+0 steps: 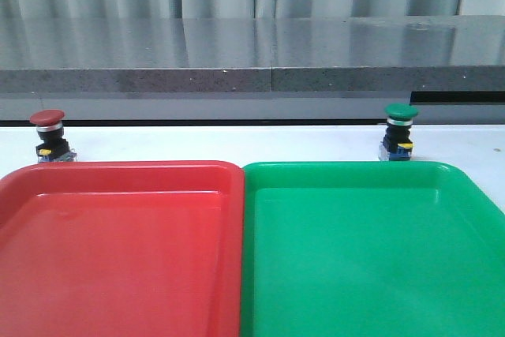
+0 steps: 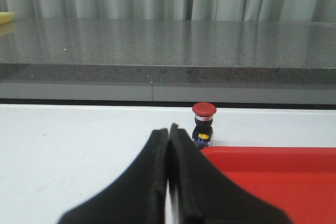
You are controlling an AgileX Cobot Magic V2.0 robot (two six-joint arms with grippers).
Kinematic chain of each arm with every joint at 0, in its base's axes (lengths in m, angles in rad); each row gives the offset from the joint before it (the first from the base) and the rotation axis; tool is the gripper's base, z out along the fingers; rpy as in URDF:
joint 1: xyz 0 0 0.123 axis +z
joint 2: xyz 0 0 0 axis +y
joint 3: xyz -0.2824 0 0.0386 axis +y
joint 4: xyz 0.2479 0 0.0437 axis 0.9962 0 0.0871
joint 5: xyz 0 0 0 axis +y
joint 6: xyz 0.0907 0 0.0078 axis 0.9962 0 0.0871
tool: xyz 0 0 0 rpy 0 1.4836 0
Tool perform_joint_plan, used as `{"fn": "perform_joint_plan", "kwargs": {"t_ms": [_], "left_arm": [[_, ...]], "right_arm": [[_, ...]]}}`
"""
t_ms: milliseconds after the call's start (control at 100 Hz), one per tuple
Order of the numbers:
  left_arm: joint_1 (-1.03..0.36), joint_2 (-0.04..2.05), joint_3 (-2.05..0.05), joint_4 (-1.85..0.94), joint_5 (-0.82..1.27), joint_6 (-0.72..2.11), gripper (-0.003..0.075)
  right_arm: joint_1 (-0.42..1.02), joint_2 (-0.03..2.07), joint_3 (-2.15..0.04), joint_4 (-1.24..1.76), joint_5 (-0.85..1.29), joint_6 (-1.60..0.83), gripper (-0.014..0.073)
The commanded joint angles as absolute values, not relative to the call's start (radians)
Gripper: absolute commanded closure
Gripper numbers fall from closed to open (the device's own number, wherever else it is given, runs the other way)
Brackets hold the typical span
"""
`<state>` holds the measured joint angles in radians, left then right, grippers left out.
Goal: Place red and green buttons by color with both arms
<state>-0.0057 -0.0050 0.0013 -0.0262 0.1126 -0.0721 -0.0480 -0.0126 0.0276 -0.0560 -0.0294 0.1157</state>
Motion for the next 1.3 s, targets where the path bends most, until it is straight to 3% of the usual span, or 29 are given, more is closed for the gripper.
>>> {"fn": "perform_joint_plan", "kwargs": {"t_ms": [0,720,1289], "left_arm": [[-0.007,-0.036,0.013,-0.027,0.03,-0.071,0.0741],[-0.004,-0.018,-0.061,0.018,0.073,-0.071,0.0741],[-0.006,0.409,-0.508,-0.06,0.413,-0.071,0.0741]], "right_arm": [[-0.055,-0.033,0.009,-0.066,-0.119,0.117,0.0658],[-0.055,-0.033,0.009,-0.066,-0.119,0.117,0.0658],[-0.055,-0.033,0.009,-0.066,-0.119,0.117,0.0658]]}}
